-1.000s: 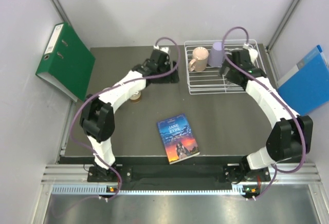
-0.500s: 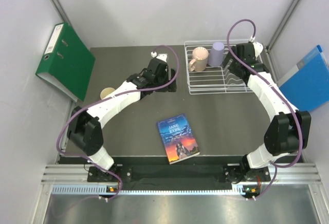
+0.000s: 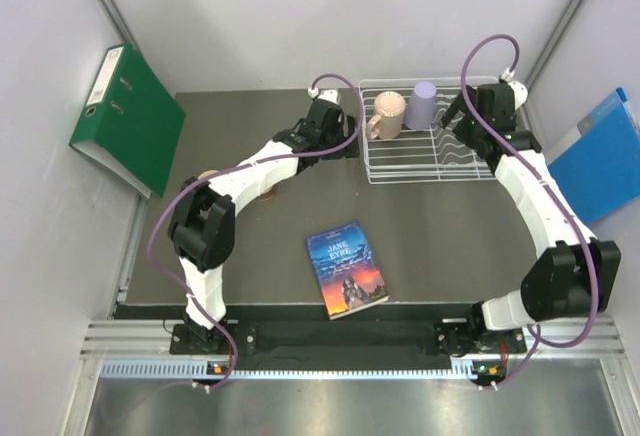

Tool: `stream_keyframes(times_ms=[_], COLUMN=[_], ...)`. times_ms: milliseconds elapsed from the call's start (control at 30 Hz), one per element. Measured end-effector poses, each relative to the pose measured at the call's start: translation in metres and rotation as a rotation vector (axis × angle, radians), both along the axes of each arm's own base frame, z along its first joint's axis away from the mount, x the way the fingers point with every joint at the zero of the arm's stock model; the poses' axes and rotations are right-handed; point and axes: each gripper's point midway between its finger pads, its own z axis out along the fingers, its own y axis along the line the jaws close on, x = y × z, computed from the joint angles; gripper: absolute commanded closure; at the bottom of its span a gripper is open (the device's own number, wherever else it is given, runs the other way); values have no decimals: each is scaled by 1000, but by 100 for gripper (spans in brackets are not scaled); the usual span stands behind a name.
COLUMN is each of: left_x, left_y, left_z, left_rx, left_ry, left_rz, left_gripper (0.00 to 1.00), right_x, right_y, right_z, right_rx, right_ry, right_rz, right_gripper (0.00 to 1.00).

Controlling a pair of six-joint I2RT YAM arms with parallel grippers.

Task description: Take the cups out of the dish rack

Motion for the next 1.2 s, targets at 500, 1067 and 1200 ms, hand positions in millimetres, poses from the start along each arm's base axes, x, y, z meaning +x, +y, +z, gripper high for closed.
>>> stream_keyframes(times_ms=[500, 1067, 1200], left_x=[-26, 28, 43], left_y=[22, -20, -36], left_z=[-28, 43, 21], left_rx=[-60, -173, -174], left_ry=[38, -135, -111], left_rz=[82, 26, 1], left_gripper=[16, 14, 16], right_x=[22, 8, -1], right_y=[-52, -9, 4], right_z=[-17, -26, -29], right_rx=[-147, -23, -22], right_ry=[71, 53, 58], right_rz=[-172, -38, -1], right_gripper=[4, 3, 3])
